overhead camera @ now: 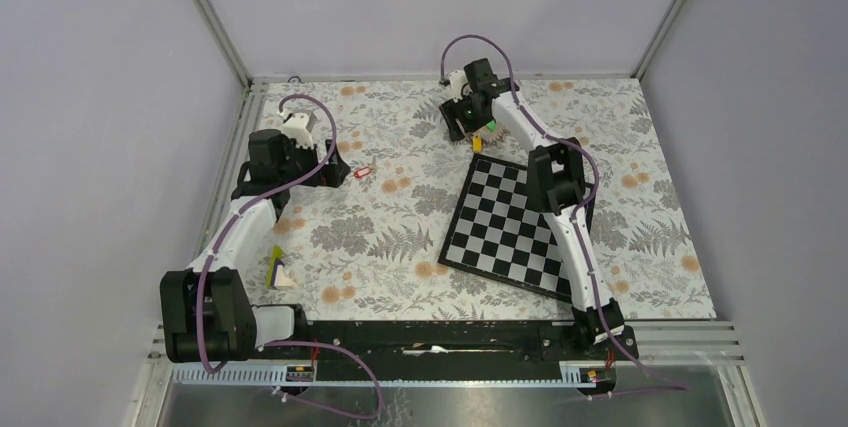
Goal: Put the keys on the keyring
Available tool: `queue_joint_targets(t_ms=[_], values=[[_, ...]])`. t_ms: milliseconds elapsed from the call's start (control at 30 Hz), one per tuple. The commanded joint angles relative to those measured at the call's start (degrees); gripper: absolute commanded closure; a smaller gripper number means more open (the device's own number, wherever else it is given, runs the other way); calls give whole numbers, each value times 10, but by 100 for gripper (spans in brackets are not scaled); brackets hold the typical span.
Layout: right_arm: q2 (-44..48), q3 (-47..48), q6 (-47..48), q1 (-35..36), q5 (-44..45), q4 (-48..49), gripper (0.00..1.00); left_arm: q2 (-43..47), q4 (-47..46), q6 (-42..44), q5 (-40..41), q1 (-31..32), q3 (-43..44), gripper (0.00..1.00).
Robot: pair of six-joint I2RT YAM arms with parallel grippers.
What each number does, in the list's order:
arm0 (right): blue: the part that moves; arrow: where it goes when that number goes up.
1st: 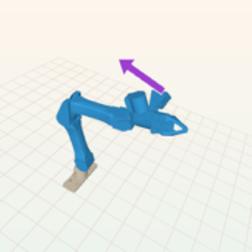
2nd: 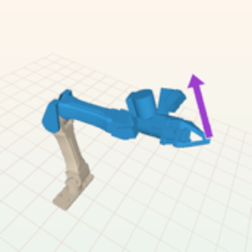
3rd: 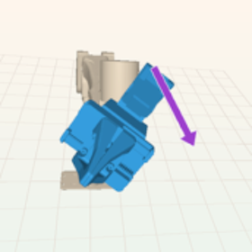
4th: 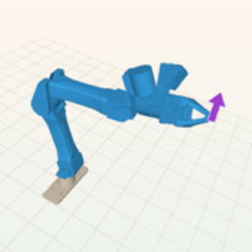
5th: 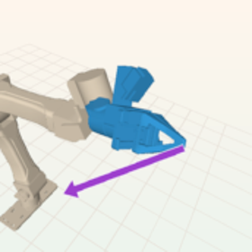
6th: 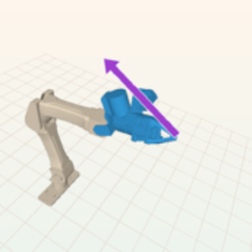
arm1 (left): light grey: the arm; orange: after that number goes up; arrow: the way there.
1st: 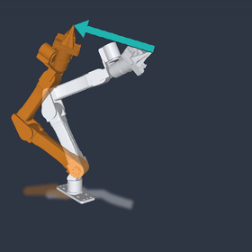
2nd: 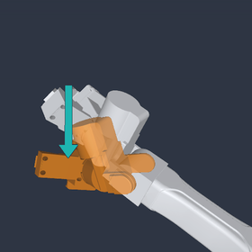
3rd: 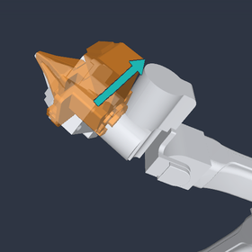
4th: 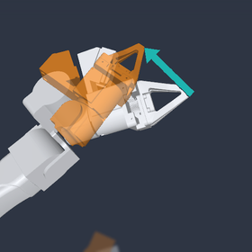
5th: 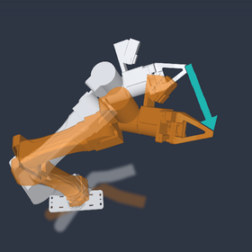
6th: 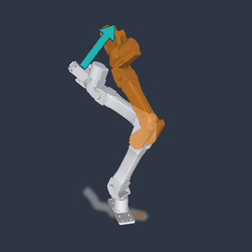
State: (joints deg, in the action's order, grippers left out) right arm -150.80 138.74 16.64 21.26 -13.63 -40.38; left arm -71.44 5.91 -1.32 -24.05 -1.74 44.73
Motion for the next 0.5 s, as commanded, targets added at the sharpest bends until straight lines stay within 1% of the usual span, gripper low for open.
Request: queue_joint_targets(t_ms=[0,133,300,400,467], values=[[5,-10,-6,22,-11,-18,33,-3,-19,8,-20,-2,21,1],[18,-36,-1,43,-10,-18,47,-1,-19,6,-24,-2,21,1],[46,-77,6,80,-14,-18,67,7,-19,6,-26,-2,19,1],[73,-109,9,105,-28,-18,73,10,-18,6,-29,-3,19,1],[94,-134,11,121,-42,-18,76,10,-19,6,-30,-2,19,1]])
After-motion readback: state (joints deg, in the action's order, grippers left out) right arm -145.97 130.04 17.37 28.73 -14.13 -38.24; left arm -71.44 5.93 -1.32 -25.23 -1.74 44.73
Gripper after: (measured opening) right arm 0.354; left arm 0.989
